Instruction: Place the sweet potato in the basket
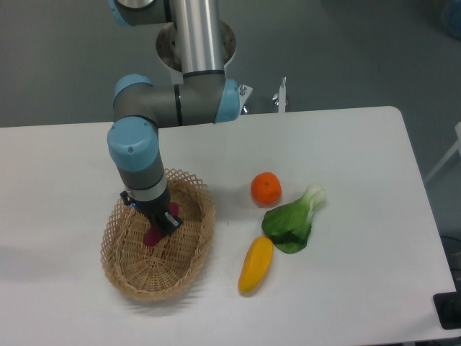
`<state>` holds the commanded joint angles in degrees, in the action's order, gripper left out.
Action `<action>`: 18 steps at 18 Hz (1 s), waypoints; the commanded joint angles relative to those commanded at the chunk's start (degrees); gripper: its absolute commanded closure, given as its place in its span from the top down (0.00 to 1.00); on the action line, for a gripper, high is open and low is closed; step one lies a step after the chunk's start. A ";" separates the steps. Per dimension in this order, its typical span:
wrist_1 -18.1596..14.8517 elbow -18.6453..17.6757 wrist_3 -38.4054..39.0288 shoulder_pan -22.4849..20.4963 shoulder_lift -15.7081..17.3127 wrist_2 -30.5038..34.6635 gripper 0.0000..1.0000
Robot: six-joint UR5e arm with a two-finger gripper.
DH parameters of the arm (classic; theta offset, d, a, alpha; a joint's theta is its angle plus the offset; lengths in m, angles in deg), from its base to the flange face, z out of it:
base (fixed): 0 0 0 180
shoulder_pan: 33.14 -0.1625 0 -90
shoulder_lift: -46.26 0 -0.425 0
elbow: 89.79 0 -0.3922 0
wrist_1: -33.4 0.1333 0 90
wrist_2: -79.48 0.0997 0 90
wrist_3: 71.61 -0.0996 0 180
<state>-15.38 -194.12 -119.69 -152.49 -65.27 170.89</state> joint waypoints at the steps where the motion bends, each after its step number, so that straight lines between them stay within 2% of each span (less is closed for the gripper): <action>1: 0.00 0.00 0.00 0.00 0.09 0.00 0.59; 2: 0.00 0.09 0.26 0.00 0.09 0.09 0.88; 3: 0.00 0.44 0.61 0.00 0.26 0.17 1.00; 7: -0.09 2.28 1.49 -0.09 1.75 0.53 1.00; 11: 0.35 8.51 2.47 -0.52 1.93 4.12 1.00; 16: 0.53 12.30 1.94 -4.74 2.37 7.81 1.00; 18: -0.26 13.27 1.59 -7.20 3.59 9.22 1.00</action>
<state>-15.64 -180.85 -118.10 -159.69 -61.68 180.11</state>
